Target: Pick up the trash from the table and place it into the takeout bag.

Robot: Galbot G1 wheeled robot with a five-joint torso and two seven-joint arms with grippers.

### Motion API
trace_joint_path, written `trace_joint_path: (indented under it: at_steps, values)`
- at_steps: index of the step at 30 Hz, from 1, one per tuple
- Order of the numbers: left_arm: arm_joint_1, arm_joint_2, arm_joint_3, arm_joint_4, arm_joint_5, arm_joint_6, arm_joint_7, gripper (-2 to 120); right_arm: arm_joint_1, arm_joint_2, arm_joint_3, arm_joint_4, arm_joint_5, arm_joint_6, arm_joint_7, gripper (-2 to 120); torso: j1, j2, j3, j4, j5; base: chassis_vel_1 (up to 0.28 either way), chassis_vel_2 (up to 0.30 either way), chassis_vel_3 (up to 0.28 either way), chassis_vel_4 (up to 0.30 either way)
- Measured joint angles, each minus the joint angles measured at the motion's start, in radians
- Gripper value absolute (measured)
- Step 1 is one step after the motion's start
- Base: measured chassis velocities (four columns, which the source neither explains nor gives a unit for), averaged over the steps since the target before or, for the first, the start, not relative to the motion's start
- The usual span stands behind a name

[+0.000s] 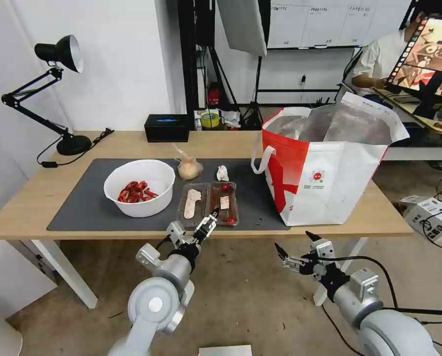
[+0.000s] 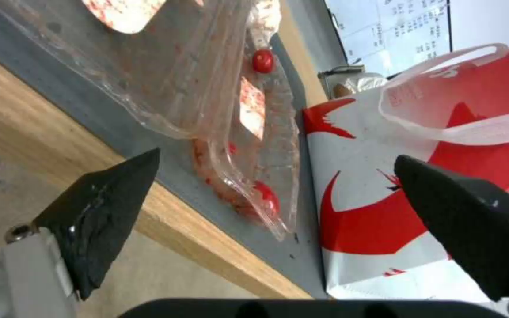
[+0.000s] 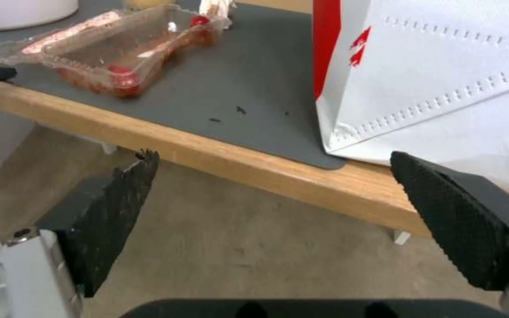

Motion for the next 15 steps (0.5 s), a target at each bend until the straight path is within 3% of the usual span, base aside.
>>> trace_joint_path:
  at_steps: [15]
  values:
    - [-0.008,-0.003,-0.017,0.016,-0.012,-0.001,-0.003,100,-0.010,0.012,-0.010,-0.003,-0.008,0.003,0.000,100,0.000,0.000,0.000,0.0000,0.0000,0.000,0.000,0.000,0.000]
